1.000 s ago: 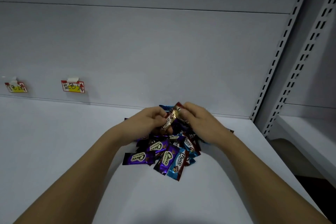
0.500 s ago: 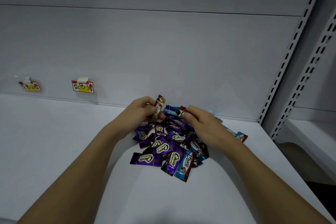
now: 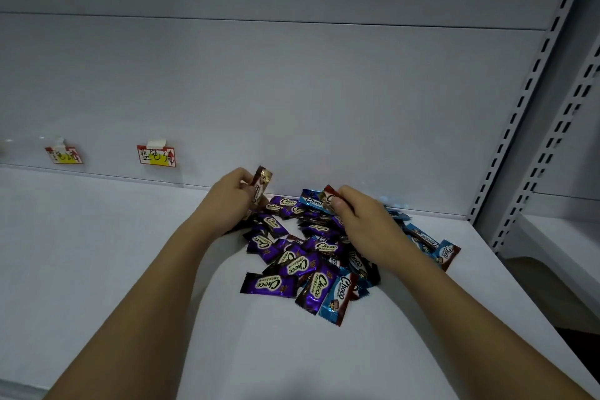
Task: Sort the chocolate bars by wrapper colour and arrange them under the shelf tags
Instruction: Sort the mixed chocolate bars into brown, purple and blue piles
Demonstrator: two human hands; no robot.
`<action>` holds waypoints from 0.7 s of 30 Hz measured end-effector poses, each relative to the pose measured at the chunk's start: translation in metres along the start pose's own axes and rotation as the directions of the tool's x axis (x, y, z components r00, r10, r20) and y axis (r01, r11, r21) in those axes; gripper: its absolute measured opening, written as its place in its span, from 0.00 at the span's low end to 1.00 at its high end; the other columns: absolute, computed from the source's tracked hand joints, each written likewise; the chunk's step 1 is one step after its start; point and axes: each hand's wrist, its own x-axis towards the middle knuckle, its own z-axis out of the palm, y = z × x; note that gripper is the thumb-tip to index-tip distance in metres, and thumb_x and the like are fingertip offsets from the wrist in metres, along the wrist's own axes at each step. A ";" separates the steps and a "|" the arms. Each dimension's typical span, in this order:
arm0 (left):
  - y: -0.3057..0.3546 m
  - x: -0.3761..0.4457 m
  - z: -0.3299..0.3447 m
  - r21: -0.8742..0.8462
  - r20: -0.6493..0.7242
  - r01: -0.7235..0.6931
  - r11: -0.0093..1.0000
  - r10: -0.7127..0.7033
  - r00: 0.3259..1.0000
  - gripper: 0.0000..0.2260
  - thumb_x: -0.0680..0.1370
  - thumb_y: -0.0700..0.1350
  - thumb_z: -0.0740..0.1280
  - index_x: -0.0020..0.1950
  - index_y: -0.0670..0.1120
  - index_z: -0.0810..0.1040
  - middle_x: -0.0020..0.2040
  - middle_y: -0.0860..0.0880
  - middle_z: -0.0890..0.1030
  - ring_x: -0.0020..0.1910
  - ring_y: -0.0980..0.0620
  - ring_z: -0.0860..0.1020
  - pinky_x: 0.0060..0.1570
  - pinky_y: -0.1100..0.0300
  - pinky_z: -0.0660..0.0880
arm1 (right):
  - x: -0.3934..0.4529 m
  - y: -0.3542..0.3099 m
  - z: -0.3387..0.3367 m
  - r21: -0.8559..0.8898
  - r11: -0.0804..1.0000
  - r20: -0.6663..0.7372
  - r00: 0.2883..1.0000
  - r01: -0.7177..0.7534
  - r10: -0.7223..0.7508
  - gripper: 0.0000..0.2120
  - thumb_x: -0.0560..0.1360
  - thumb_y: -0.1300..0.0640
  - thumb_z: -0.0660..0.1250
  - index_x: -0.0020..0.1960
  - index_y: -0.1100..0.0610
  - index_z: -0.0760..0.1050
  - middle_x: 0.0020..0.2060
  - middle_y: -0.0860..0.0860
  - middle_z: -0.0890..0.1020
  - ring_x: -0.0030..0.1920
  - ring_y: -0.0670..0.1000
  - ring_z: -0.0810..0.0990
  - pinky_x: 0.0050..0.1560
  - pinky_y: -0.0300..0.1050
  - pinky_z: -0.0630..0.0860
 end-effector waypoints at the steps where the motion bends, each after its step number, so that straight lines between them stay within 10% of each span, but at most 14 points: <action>1: -0.003 0.001 0.000 0.064 0.015 0.017 0.998 -0.018 1.000 0.07 0.81 0.39 0.57 0.50 0.47 0.73 0.45 0.48 0.85 0.48 0.46 0.82 0.47 0.50 0.76 | 0.004 -0.004 0.002 0.012 1.000 0.001 1.000 0.009 -0.009 0.12 0.83 0.49 0.54 0.43 0.51 0.69 0.35 0.48 0.75 0.35 0.47 0.72 0.33 0.44 0.66; 6: -0.015 0.008 -0.008 0.278 -0.051 0.068 0.958 -0.056 0.997 0.05 0.81 0.40 0.56 0.52 0.46 0.72 0.52 0.45 0.81 0.46 0.48 0.77 0.39 0.55 0.71 | 0.029 -0.028 0.019 0.000 0.999 0.144 0.989 0.040 -0.040 0.12 0.83 0.50 0.54 0.46 0.55 0.70 0.38 0.51 0.76 0.38 0.51 0.73 0.37 0.47 0.67; 14: -0.023 0.011 -0.027 0.035 -0.174 0.097 0.995 -0.089 0.981 0.06 0.80 0.38 0.58 0.51 0.45 0.73 0.46 0.46 0.83 0.48 0.46 0.81 0.41 0.55 0.75 | 0.050 -0.050 0.052 -0.072 0.991 0.424 0.903 0.110 -0.070 0.09 0.83 0.50 0.56 0.51 0.50 0.75 0.43 0.46 0.77 0.42 0.46 0.75 0.38 0.40 0.66; 21: -0.018 0.012 -0.013 0.106 -0.026 -0.007 0.994 0.010 1.000 0.04 0.78 0.41 0.67 0.47 0.47 0.82 0.42 0.50 0.83 0.40 0.53 0.79 0.37 0.64 0.73 | 0.069 -0.042 0.030 0.010 0.999 0.099 0.994 -0.042 0.040 0.13 0.82 0.52 0.58 0.45 0.54 0.78 0.37 0.51 0.80 0.36 0.50 0.75 0.38 0.46 0.70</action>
